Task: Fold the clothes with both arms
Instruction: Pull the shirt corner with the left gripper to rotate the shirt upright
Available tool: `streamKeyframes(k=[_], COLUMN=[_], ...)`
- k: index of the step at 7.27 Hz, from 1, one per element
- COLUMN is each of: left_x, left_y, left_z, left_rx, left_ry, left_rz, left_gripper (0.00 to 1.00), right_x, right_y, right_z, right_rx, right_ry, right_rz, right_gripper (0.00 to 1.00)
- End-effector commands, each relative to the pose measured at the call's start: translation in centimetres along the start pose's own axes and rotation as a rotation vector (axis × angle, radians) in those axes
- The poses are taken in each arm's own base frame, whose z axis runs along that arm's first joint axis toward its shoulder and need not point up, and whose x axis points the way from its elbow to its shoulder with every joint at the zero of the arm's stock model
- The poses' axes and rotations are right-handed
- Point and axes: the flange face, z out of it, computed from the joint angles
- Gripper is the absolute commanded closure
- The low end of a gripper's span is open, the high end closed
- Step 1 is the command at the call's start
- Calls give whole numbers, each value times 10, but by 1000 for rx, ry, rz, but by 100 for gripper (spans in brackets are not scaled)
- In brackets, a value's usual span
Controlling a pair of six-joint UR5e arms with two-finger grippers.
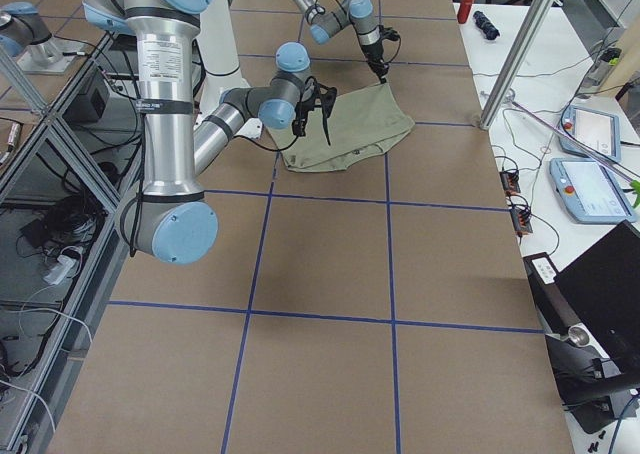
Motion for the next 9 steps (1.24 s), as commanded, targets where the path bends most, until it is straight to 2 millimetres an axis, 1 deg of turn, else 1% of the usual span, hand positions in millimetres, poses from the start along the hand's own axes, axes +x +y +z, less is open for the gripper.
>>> streamKeyframes(k=[1,2,3,4,5,6,7,8,9], left_x=[14,31,39,51,79,90,88,88,88], left_y=[-36,-59,-70,-71,-70,-72,-73,-74,-75], left_z=[32,38,48,57,69,76,81,81,81], left_rx=[48,71,81,81,81,99,100,104,120], left_ry=[43,52,74,122,124,137,157,159,157], left_rz=[32,58,81,95,97,104,111,113,153], left_gripper=[100,100,100,100,100,100,100,100,27], right_x=[-2,-3,-3,-3,-2,-2,-2,-3,-3], right_y=[-1,-1,-1,-1,-2,-2,-2,-2,-2], right_z=[1,3,3,3,3,2,2,1,1], right_rx=[1,0,0,1,2,2,5,10,10], right_ry=[-3,-2,-2,-3,0,0,0,-4,-4], right_rz=[-2,-2,-2,-2,0,0,0,-2,-2], right_gripper=[0,0,0,0,0,0,0,0,0])
